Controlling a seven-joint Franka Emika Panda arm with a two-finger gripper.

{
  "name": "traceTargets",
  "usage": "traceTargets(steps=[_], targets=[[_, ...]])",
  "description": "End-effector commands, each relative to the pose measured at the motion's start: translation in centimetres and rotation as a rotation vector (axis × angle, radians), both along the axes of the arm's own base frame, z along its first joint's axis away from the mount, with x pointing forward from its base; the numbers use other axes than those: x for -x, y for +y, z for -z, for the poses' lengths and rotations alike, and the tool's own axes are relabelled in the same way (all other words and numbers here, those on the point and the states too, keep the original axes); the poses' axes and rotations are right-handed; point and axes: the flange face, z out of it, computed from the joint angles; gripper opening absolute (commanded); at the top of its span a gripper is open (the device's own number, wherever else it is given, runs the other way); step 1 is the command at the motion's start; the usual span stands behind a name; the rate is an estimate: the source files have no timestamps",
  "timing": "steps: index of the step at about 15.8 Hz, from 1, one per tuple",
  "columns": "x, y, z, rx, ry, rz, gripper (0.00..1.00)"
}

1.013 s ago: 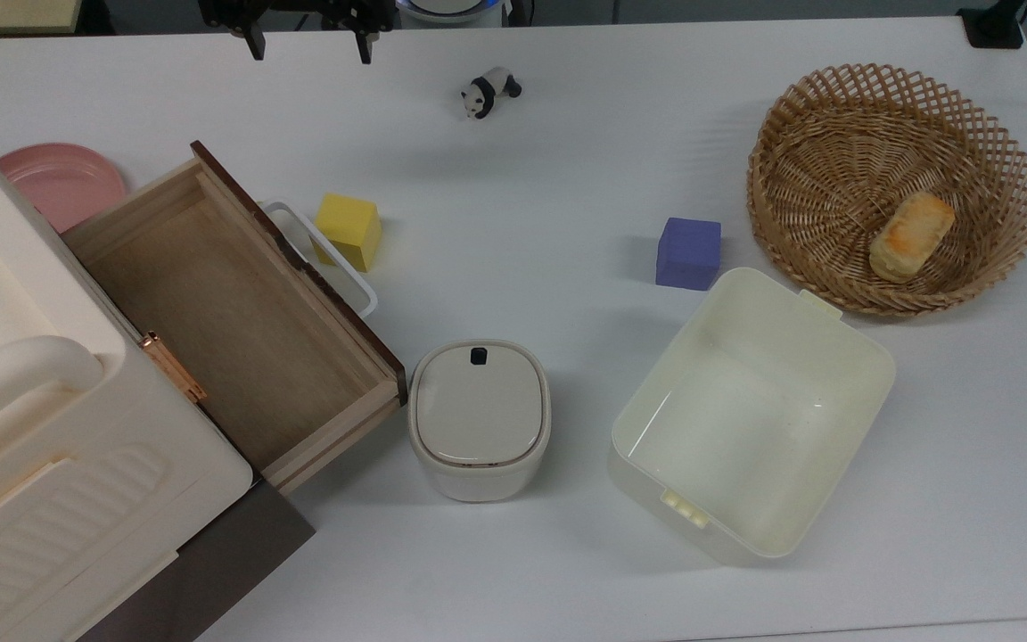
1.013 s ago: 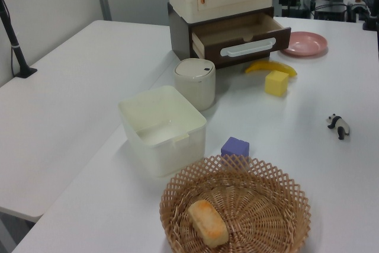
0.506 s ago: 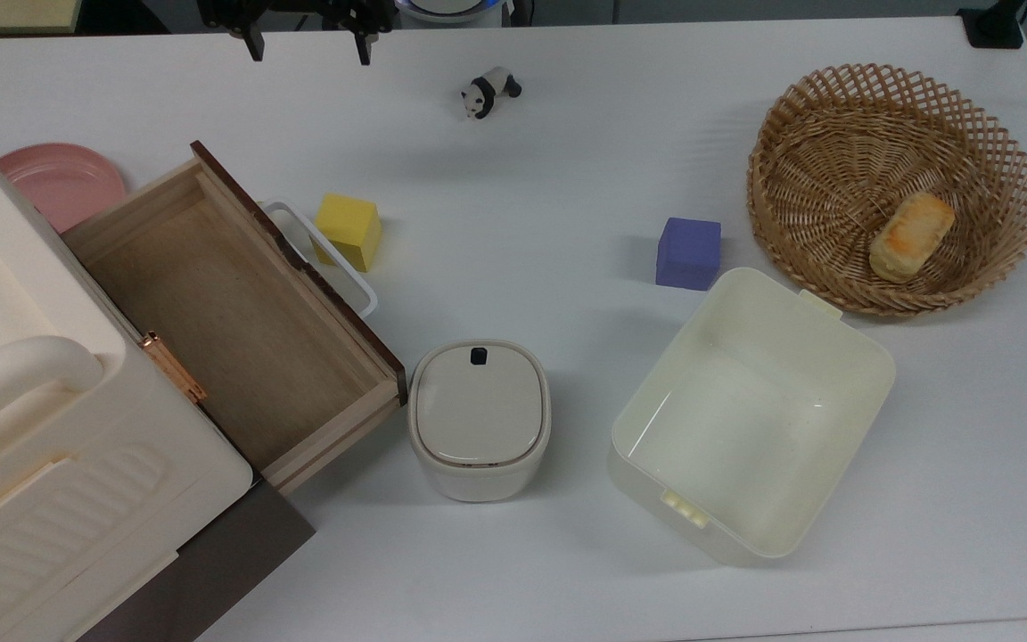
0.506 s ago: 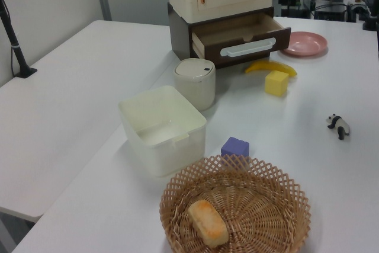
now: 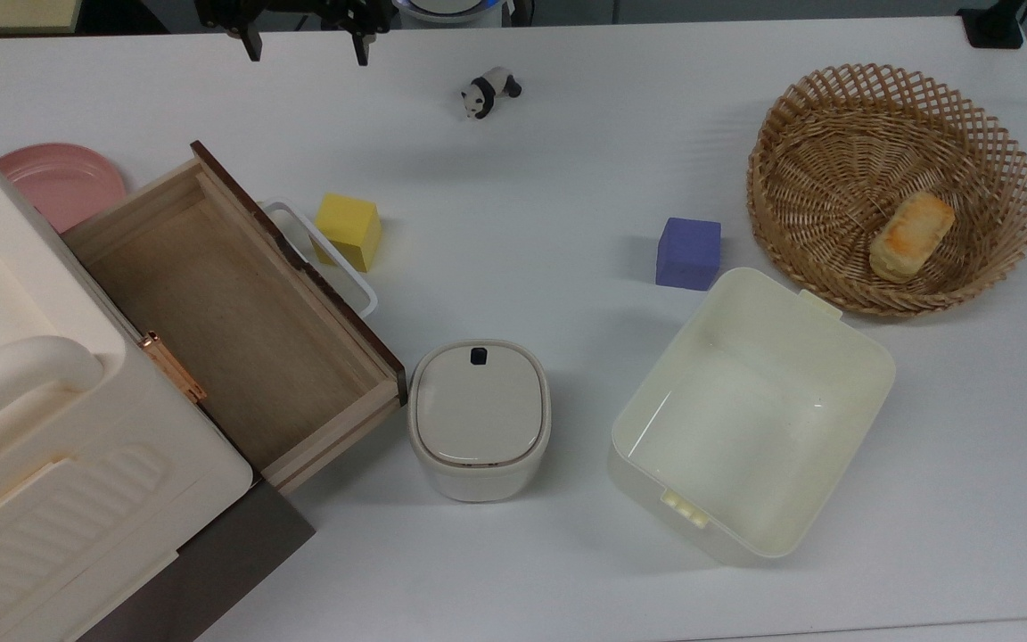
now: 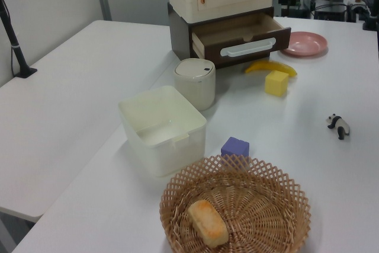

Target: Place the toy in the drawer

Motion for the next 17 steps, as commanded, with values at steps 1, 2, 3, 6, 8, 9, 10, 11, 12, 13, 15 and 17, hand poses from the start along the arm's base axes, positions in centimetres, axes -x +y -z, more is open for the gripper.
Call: traceTargets(steps=[1,2,3,6,8,9,10,11,12,13,15,17], targets=[[-0.2,-0.1,-0.1,0.009,-0.017,0.017,1.0],[-0.2,-0.1,-0.1,0.009,-0.017,0.017,1.0],[-0.3,0.0,0.0,0.009,-0.017,0.016,1.0],[-0.3,0.5,0.2,0.009,-0.013,0.005,1.0],[-0.3,0.7,0.2,0.008,-0.011,-0.002,1.0],[-0.4,0.7,0.3,0.01,-0.009,-0.003,1.0],[-0.4,0.7,0.4,0.01,-0.009,-0.004,1.0],[-0.6,0.7,0.6,0.01,-0.005,-0.004,1.0],[-0.6,0.6,0.6,0.012,-0.004,-0.004,1.0],[-0.6,0.6,0.7,0.018,-0.002,-0.008,1.0],[-0.7,1.0,0.9,0.023,0.001,-0.016,1.0],[-0.9,1.2,1.4,0.024,0.01,-0.018,1.0]])
